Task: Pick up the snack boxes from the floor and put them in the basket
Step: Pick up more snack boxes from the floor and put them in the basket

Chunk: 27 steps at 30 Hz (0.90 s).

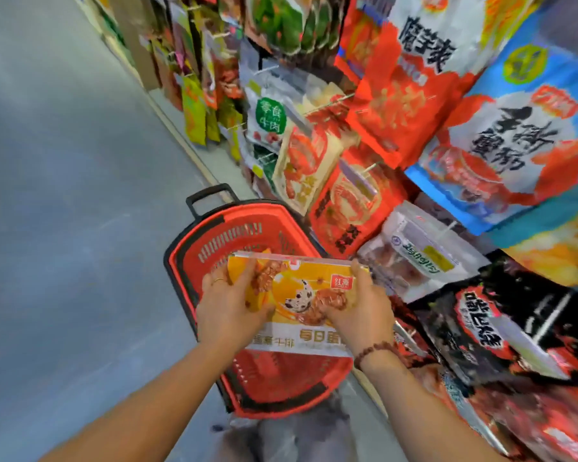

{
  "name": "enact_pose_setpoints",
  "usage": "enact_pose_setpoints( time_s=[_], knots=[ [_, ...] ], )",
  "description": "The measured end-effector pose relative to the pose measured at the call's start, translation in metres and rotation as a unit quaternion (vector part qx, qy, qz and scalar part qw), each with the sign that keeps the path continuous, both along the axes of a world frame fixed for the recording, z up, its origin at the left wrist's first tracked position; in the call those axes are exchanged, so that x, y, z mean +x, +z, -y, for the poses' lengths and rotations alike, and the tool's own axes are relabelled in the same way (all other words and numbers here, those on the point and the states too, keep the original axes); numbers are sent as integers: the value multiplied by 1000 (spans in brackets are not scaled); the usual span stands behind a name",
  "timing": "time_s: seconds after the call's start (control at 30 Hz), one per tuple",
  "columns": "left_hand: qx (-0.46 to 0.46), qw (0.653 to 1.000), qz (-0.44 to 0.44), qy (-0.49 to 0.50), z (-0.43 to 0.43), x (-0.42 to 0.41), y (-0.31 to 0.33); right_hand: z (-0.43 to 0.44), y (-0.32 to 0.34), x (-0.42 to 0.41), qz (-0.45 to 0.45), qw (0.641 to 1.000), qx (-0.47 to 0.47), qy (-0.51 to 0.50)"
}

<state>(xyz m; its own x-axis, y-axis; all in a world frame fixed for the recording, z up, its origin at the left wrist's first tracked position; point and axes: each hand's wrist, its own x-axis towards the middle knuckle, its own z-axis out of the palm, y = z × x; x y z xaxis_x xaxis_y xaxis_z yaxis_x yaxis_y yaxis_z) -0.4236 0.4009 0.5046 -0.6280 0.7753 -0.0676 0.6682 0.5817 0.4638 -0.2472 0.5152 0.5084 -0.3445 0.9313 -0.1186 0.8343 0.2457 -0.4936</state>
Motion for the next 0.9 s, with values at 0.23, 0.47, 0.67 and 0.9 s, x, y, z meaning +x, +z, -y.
enact_pose_setpoints(
  time_s=[0.23,0.47,0.67,0.9],
  knots=[
    [-64,989,32,128,-7,28,-80,-52,-77,-13,41,987,-101,119],
    [-111,962,86,236,-16,58,-179,-74,-169,-20,120,957,-146,222],
    [-149,943,110,277,-20,69,-251,-79,-250,-28,148,949,-148,236],
    [-165,922,166,308,-17,76,-323,-72,-329,-30,177,940,-164,240]
  ],
)
